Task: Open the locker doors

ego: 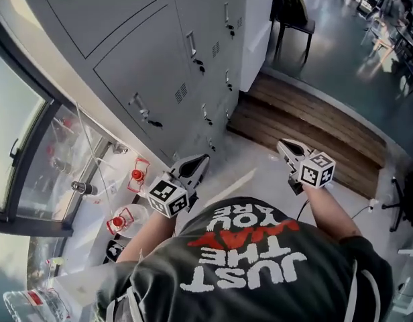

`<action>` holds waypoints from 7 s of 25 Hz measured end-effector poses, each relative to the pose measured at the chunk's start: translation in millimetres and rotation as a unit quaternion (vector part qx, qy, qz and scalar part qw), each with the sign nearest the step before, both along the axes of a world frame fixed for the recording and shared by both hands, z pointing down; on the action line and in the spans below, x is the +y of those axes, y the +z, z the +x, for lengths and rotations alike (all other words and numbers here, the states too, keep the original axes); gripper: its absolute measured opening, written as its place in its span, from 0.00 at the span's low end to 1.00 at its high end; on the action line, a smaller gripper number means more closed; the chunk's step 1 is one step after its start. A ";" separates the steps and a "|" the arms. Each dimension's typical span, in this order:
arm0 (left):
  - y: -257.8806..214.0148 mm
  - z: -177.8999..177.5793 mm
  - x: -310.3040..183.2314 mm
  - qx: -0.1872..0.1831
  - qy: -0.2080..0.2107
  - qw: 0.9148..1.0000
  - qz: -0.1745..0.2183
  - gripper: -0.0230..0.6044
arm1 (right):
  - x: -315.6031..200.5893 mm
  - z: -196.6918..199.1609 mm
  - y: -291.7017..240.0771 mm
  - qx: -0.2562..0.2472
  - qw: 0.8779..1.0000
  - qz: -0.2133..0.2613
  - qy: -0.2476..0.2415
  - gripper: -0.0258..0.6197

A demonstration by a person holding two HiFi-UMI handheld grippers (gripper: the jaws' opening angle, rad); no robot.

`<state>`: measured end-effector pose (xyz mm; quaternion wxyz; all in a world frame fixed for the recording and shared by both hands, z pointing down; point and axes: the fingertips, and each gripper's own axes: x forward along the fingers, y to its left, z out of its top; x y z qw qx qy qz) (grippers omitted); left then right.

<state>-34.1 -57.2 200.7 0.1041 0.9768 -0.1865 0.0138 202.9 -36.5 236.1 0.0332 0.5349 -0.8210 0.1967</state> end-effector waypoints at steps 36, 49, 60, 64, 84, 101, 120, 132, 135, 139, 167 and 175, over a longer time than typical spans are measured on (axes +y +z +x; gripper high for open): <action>162.9 -30.2 -77.7 -0.058 -0.171 0.974 -0.136 0.05 | -240.5 -126.5 207.3 0.083 0.971 -0.075 -0.212 0.10; 227.0 -21.9 -102.3 -0.066 -0.161 0.971 -0.165 0.05 | -343.3 -163.1 286.5 0.148 0.954 -0.057 -0.256 0.33; 243.0 -16.7 -110.1 -0.058 -0.164 0.970 -0.172 0.05 | -368.4 -183.0 285.1 0.188 0.926 -0.027 -0.326 0.37; 242.7 -16.0 -110.5 -0.060 -0.163 0.970 -0.170 0.05 | -368.8 -183.9 284.9 0.207 0.913 -0.022 -0.351 0.37; 239.0 -13.7 -99.0 -0.061 -0.163 0.970 -0.171 0.05 | -344.3 -156.8 287.8 0.215 0.911 -0.018 -0.352 0.38; 232.5 0.9 -97.1 -0.067 -0.147 0.973 -0.168 0.05 | -327.3 -83.5 284.0 0.112 0.959 -0.035 -0.257 0.28; 233.9 31.5 -100.5 -0.077 -0.124 0.975 -0.169 0.05 | -311.7 44.4 282.7 0.120 0.989 -0.039 -0.077 0.21; 236.1 50.8 -107.1 -0.080 -0.126 0.974 -0.172 0.05 | -336.5 108.9 282.8 0.151 0.987 -0.048 -0.015 0.20; 237.2 54.5 -110.2 -0.081 -0.128 0.973 -0.173 0.05 | -347.7 126.0 282.2 0.157 0.986 -0.052 -0.005 0.20; 239.0 61.1 -114.4 -0.081 -0.131 0.972 -0.176 0.05 | -362.0 144.8 281.4 0.165 0.985 -0.057 0.003 0.20; 241.7 107.2 -139.4 -0.093 -0.140 0.968 -0.185 0.05 | -458.3 220.3 280.8 0.198 0.975 -0.095 0.039 0.19; 238.4 106.1 -135.0 -0.094 -0.140 0.968 -0.187 0.05 | -464.2 224.5 279.7 0.199 0.971 -0.112 0.065 0.19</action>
